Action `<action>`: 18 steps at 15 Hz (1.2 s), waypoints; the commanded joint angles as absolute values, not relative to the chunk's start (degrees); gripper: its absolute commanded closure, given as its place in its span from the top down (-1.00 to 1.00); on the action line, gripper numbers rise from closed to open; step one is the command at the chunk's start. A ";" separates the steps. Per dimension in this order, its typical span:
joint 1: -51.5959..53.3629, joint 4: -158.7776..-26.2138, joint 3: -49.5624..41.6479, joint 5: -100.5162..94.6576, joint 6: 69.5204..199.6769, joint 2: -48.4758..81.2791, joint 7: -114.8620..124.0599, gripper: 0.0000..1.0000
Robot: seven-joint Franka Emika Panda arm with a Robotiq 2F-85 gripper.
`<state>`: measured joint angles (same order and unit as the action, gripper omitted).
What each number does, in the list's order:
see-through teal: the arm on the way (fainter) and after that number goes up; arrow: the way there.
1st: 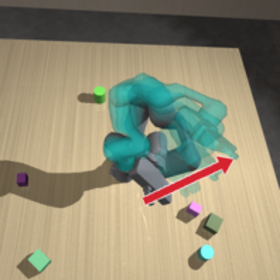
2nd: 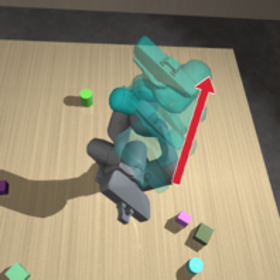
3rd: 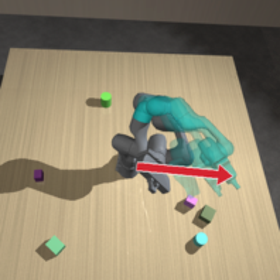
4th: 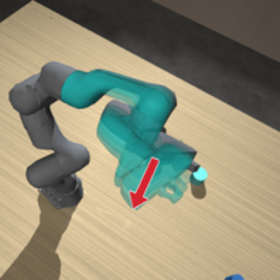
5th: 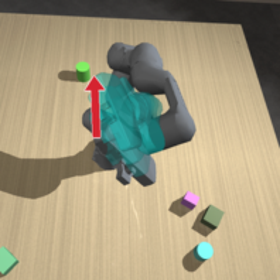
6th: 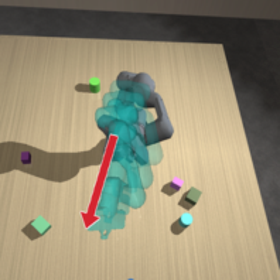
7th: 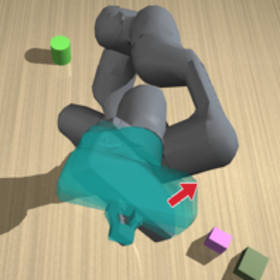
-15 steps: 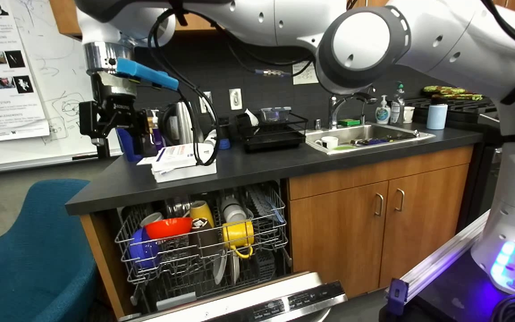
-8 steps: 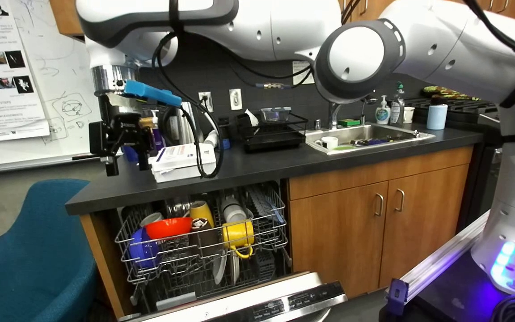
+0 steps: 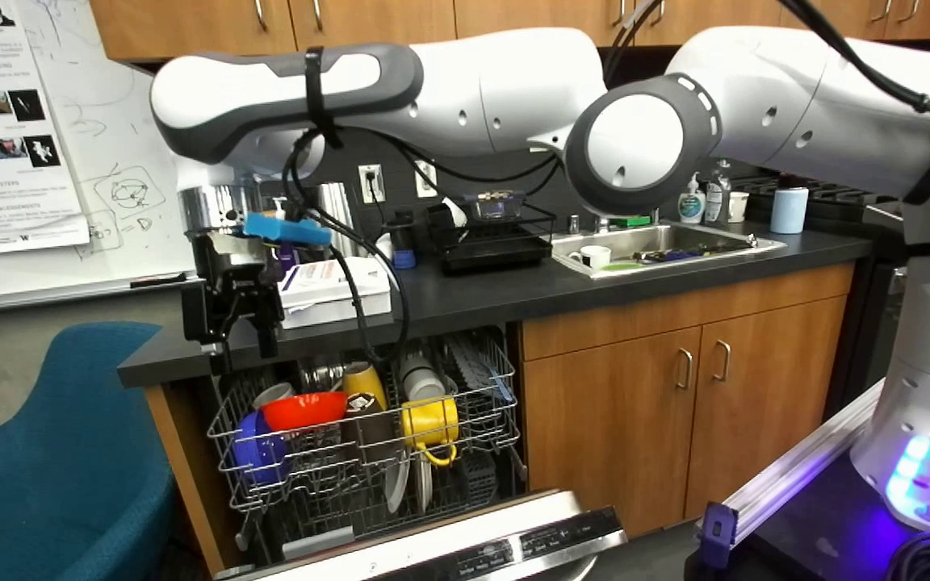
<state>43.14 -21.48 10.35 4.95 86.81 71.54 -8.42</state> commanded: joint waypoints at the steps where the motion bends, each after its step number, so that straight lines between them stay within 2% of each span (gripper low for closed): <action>1: 43.24 -19.81 10.20 4.27 88.65 74.01 -11.21 1.00; 18: 42.55 -20.25 9.59 3.34 91.38 77.87 -14.15 1.00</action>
<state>42.41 -21.44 10.06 4.42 91.09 76.76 -13.23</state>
